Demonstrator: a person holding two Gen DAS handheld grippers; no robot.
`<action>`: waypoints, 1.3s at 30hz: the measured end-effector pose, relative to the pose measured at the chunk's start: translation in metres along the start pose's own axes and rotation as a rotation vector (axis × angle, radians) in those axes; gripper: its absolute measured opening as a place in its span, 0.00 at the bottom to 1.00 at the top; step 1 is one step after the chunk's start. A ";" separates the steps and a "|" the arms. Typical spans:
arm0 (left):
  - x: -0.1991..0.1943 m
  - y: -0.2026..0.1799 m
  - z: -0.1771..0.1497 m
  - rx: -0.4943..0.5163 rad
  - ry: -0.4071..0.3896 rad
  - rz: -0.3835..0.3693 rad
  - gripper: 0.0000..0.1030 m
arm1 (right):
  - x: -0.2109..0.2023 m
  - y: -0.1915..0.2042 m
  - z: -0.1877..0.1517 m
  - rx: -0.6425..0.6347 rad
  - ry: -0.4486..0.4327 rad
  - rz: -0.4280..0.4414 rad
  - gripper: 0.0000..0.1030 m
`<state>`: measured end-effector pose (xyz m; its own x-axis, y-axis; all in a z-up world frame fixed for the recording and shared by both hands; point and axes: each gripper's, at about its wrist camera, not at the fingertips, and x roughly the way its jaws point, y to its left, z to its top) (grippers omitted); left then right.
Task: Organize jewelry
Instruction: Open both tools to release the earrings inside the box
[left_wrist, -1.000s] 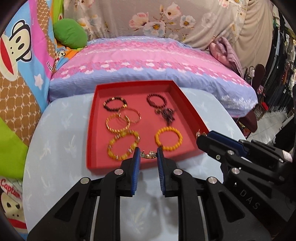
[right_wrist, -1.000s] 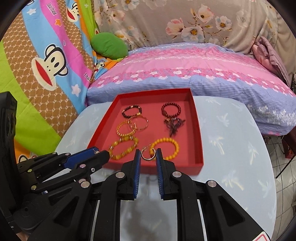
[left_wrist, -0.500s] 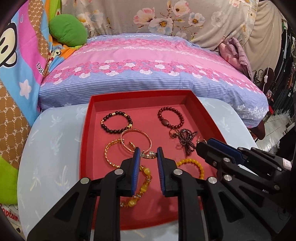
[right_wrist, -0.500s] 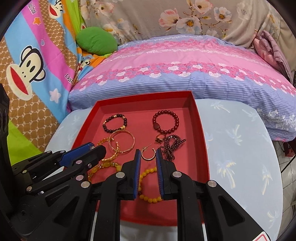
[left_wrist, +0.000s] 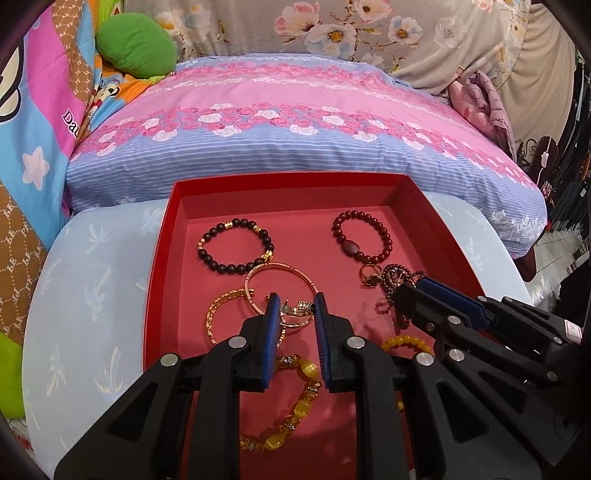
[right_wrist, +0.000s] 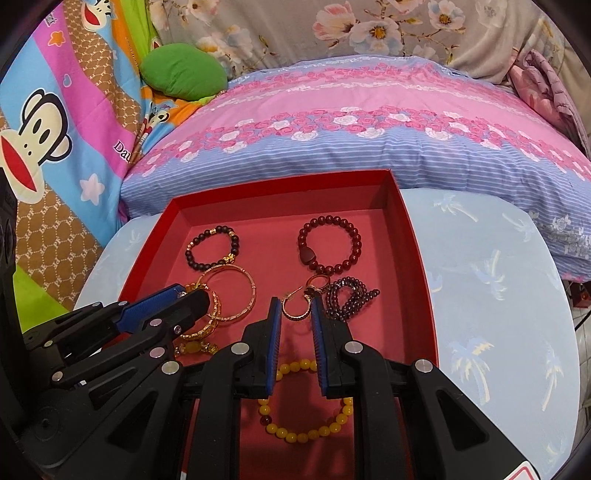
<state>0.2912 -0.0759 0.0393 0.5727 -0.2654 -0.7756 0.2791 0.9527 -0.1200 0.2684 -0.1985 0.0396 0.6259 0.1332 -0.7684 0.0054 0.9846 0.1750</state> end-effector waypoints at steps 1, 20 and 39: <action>0.001 0.000 0.000 -0.002 0.002 0.000 0.18 | 0.001 0.000 0.000 0.000 0.000 -0.002 0.16; -0.013 -0.002 -0.004 -0.001 -0.020 0.025 0.27 | -0.015 0.006 -0.003 -0.013 -0.028 -0.031 0.18; -0.068 -0.016 -0.035 0.017 -0.056 0.095 0.33 | -0.070 0.015 -0.035 -0.016 -0.062 -0.066 0.23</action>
<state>0.2206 -0.0676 0.0720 0.6392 -0.1820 -0.7472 0.2344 0.9715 -0.0361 0.1978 -0.1887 0.0747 0.6716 0.0611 -0.7384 0.0364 0.9927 0.1153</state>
